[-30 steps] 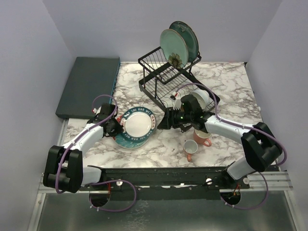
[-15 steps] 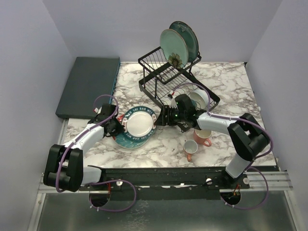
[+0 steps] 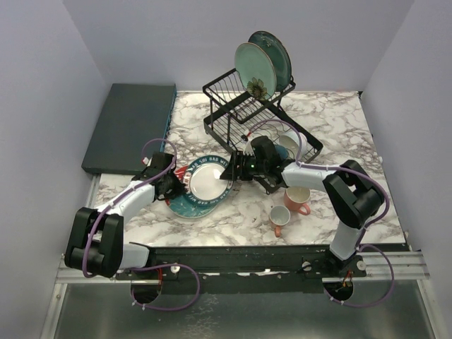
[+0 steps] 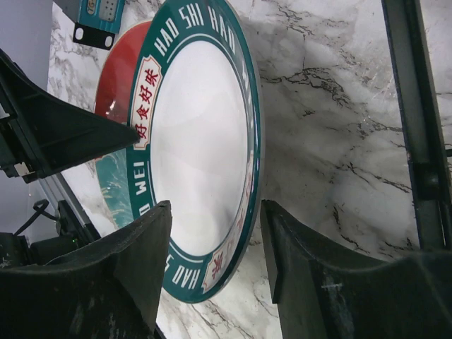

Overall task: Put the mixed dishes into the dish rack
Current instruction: Pick up the plate at the center of the board.

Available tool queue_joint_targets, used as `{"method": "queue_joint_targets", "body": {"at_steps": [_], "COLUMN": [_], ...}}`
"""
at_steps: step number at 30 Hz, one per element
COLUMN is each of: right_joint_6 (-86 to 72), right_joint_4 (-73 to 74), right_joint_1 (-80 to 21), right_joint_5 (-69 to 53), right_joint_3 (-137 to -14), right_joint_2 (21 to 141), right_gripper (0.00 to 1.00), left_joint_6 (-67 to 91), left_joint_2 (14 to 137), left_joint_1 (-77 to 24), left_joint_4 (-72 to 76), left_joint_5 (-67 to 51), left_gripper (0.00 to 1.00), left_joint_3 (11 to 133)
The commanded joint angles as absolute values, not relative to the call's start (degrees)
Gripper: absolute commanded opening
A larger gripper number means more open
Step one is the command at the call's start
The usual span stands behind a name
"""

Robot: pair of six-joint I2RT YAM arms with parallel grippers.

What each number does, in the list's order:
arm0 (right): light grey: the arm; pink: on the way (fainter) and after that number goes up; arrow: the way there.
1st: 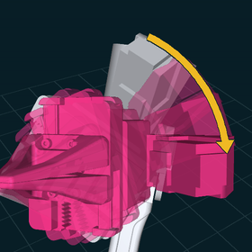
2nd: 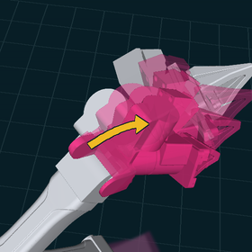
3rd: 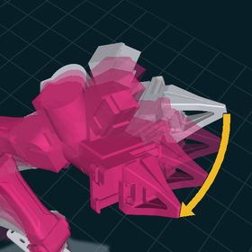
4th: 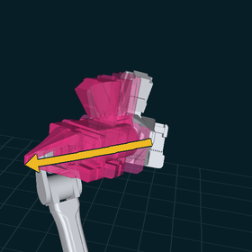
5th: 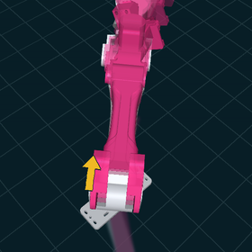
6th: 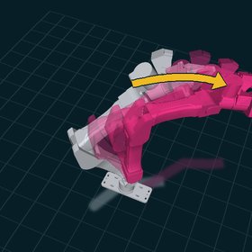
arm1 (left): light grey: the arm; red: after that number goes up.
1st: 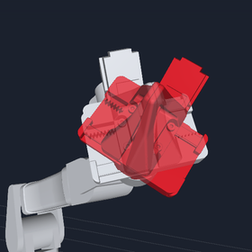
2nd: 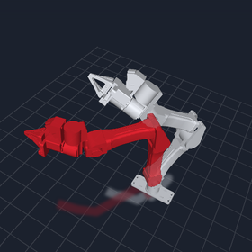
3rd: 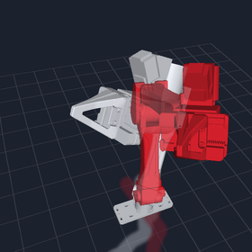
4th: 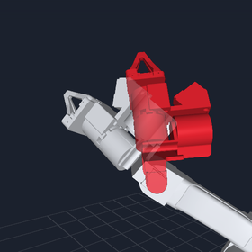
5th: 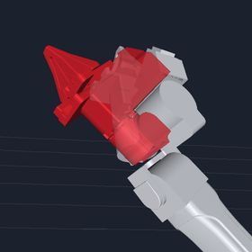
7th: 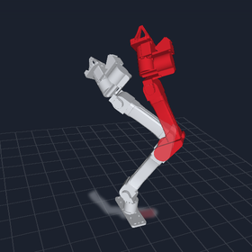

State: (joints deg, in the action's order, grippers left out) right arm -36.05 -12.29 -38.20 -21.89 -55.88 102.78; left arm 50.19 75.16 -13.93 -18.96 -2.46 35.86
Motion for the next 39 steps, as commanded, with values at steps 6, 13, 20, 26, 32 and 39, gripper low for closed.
{"method": "queue_joint_targets", "body": {"at_steps": [6,13,20,26,32,39], "right_joint_6": [-36.3,-37.2,-38.2,-38.8,-39.0,-39.1], "right_joint_4": [-18.4,-19.5,-20.1,-20.4,-20.5,-20.2], "right_joint_1": [-39.0,-39.6,-40.4,-40.7,-41.0,-41.5], "right_joint_5": [-23.5,-24.9,-25.3,-25.7,-26.1,-26.4], "right_joint_3": [-56.6,-56.6,-56.1,-55.2,-54.8,-53.9], "right_joint_2": [104.3,104.9,105.3,104.1,102.6,99.9], "right_gripper": [0.56,0.55,0.53,0.46,0.34,0.18], "left_joint_6": [48.2,48.0,48.2,48.6,48.7,48.9], "left_joint_2": [77.4,78.3,79.5,80.0,80.1,79.1], "left_joint_1": [-15.8,-17.3,-19.7,-21.9,-23.9,-24.3], "left_joint_4": [-21.7,-21.0,-19.9,-19.4,-19.3,-19.2], "left_joint_5": [-2.9,-3.6,-3.5,-3.3,-2.3,-1.5], "left_gripper": [0.00,0.00,0.00,0.00,0.00,0.00], "left_joint_3": [34.3,34.5,34.6,35.1,35.8,34.8]}}
